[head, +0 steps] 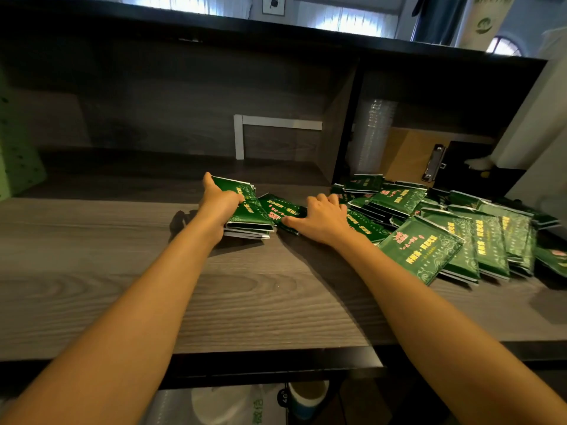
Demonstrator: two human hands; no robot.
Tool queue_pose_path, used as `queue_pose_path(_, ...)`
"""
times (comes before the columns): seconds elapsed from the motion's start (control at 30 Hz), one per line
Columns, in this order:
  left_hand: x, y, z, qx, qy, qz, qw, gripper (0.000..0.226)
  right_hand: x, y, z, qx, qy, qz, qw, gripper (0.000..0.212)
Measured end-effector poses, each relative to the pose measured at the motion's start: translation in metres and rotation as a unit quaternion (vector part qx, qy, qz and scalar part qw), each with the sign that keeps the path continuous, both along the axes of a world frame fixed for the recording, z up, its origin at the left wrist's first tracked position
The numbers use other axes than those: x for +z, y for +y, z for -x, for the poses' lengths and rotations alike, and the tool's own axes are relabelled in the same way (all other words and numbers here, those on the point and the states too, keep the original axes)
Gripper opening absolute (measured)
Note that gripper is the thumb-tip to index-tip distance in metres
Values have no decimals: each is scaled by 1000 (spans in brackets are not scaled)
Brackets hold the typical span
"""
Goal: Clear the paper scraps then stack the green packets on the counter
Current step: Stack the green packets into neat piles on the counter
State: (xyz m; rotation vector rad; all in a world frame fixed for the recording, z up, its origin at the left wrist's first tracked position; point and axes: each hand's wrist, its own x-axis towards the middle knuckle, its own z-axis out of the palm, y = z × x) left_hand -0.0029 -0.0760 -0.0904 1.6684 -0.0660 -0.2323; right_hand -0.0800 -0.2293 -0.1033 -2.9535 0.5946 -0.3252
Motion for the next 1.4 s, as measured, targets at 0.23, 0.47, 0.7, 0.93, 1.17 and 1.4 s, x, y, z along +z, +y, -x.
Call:
queue_pose_path(0.23,1,1,4,1,-27,11,1000,84,8,-1,-4,-41,-8,-107,993,72)
queue_pose_path(0.47,3,1,8,31,-16,37,999,70,6,-3,-7,-70,-132,-204,968,38)
queue_pose_path(0.7,3,-2,9,40,9,33,999,58,15,5,-5,-19,-281,-564,776,32)
queue_pose_path(0.93,2,-7,11,20,5,41,999,53,11,15,-6,41,-209,-437,874,32)
queue_pose_path(1.17,3,-8,21,-59,0,15,998,61,12,20,-2,38,-146,-211,966,29)
queue_pose_path(1.4,3,-6,19,-49,21,16,998,48,15,0,12,-94,-42,32,994,30)
